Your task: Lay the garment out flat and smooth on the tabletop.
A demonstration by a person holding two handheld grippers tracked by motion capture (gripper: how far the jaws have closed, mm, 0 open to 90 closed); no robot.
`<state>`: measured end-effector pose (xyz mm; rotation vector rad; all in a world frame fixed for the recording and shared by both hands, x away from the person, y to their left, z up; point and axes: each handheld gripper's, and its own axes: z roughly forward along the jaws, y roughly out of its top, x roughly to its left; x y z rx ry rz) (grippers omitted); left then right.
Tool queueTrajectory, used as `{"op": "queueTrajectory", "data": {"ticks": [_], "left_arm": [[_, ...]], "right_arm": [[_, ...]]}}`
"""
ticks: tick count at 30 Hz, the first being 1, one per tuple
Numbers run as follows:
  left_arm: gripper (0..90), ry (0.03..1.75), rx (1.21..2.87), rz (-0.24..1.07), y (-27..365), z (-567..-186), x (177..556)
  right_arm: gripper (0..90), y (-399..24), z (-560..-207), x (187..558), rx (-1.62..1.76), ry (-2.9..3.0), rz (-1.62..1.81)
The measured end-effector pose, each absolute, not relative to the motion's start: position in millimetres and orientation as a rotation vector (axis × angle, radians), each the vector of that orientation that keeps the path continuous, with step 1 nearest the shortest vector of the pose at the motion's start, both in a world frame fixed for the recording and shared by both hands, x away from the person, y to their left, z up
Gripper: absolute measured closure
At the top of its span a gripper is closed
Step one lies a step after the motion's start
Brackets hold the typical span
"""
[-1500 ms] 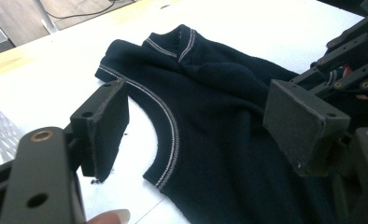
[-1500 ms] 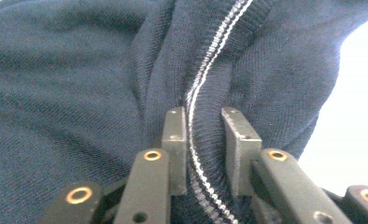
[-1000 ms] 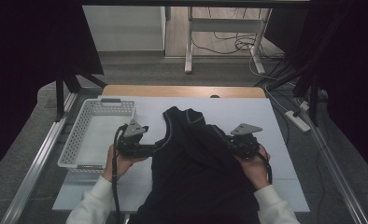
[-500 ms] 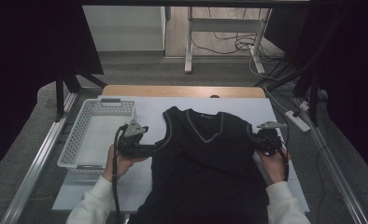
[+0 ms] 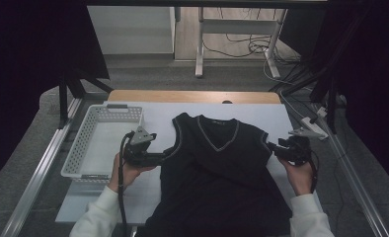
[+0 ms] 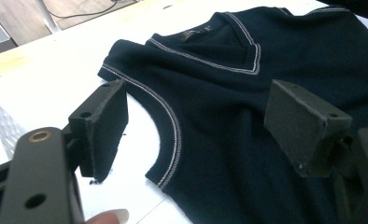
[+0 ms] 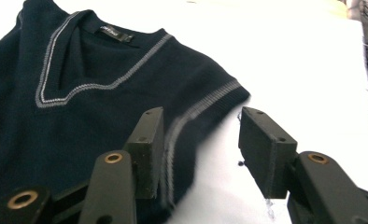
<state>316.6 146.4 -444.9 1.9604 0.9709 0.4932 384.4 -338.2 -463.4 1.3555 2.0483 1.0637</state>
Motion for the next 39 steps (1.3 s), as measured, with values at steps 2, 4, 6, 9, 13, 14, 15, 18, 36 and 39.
{"op": "queueTrajectory", "data": {"ticks": [2,4,6,9,13,14,15,18,36,39], "left_arm": [[22.3,0.969,1.96,0.493,146,-445,317],[22.3,0.969,1.96,0.492,146,-445,317],[22.3,0.969,1.958,0.494,146,-444,317],[22.3,0.965,1.958,0.496,145,-443,317],[22.2,0.961,1.961,0.494,145,-443,317],[22.2,0.962,1.961,0.494,144,-444,318],[22.2,0.963,1.962,0.493,144,-444,318],[22.1,0.961,1.964,0.494,143,-444,318],[22.0,0.958,1.963,0.498,143,-443,317],[22.1,0.956,1.965,0.497,142,-443,318]], "right_arm": [[50.2,-345,-464,378,1.362,2.051,1.042],[50.2,-351,-467,372,1.37,2.065,1.003],[50.0,-354,-474,369,1.376,2.091,0.971],[48.0,-351,-486,368,1.366,2.158,0.951],[47.3,-339,-496,372,1.361,2.229,0.934],[47.2,-336,-499,373,1.358,2.246,0.929],[47.1,-333,-502,374,1.359,2.26,0.926],[47.2,-325,-509,379,1.358,2.281,0.907],[83.1,-315,-507,374,1.263,2.313,0.873],[83.7,-320,-503,367,1.248,2.288,0.849]]}}
